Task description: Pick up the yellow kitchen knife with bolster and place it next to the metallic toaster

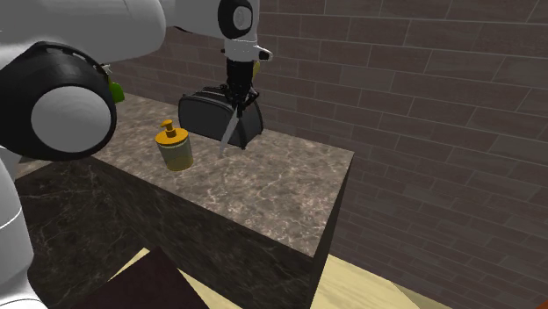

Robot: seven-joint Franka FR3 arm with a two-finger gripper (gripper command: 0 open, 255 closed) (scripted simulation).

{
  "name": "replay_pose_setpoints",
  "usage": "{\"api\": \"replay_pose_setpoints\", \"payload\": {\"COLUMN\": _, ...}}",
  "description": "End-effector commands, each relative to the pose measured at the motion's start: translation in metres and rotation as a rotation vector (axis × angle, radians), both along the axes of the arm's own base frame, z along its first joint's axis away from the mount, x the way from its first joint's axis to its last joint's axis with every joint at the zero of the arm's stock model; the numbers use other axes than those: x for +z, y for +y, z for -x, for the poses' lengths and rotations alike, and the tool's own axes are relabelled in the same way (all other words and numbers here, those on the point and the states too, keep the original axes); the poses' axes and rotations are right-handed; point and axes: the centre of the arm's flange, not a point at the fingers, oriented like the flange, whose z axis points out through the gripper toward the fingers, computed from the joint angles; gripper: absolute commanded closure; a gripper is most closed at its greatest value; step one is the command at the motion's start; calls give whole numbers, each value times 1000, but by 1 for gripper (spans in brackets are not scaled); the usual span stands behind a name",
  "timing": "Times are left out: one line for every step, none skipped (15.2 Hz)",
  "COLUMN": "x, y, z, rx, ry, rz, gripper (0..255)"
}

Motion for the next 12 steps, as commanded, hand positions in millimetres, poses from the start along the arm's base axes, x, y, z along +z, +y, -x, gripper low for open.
{"api": "replay_pose_setpoints", "payload": {"x": 2, "y": 26, "z": 14, "rx": -1, "ry": 0, "rz": 0, "gripper": 255}}
{"api": "replay_pose_setpoints", "payload": {"x": 2, "y": 38, "z": 19, "rx": -1, "ry": 0, "rz": 0, "gripper": 255}}
{"api": "replay_pose_setpoints", "payload": {"x": 2, "y": 50, "z": 24, "rx": -1, "ry": 0, "rz": 0, "gripper": 255}}
{"api": "replay_pose_setpoints", "payload": {"x": 2, "y": 62, "z": 29, "rx": -1, "ry": 0, "rz": 0, "gripper": 255}}
{"api": "replay_pose_setpoints", "payload": {"x": 2, "y": 74, "z": 35, "rx": -1, "ry": 0, "rz": 0, "gripper": 255}}
{"api": "replay_pose_setpoints", "payload": {"x": 2, "y": 86, "z": 40, "rx": -1, "ry": 0, "rz": 0, "gripper": 255}}
{"api": "replay_pose_setpoints", "payload": {"x": 2, "y": 99, "z": 45, "rx": -1, "ry": 0, "rz": 0, "gripper": 255}}
{"api": "replay_pose_setpoints", "payload": {"x": 2, "y": 111, "z": 50, "rx": -1, "ry": 0, "rz": 0, "gripper": 255}}
{"api": "replay_pose_setpoints", "payload": {"x": 2, "y": 123, "z": 55, "rx": -1, "ry": 0, "rz": 0, "gripper": 255}}
{"api": "replay_pose_setpoints", "payload": {"x": 2, "y": 135, "z": 61, "rx": -1, "ry": 0, "rz": 0, "gripper": 255}}
{"api": "replay_pose_setpoints", "payload": {"x": 2, "y": 147, "z": 66, "rx": -1, "ry": 0, "rz": 0, "gripper": 255}}
{"api": "replay_pose_setpoints", "payload": {"x": 2, "y": 159, "z": 71, "rx": -1, "ry": 0, "rz": 0, "gripper": 255}}
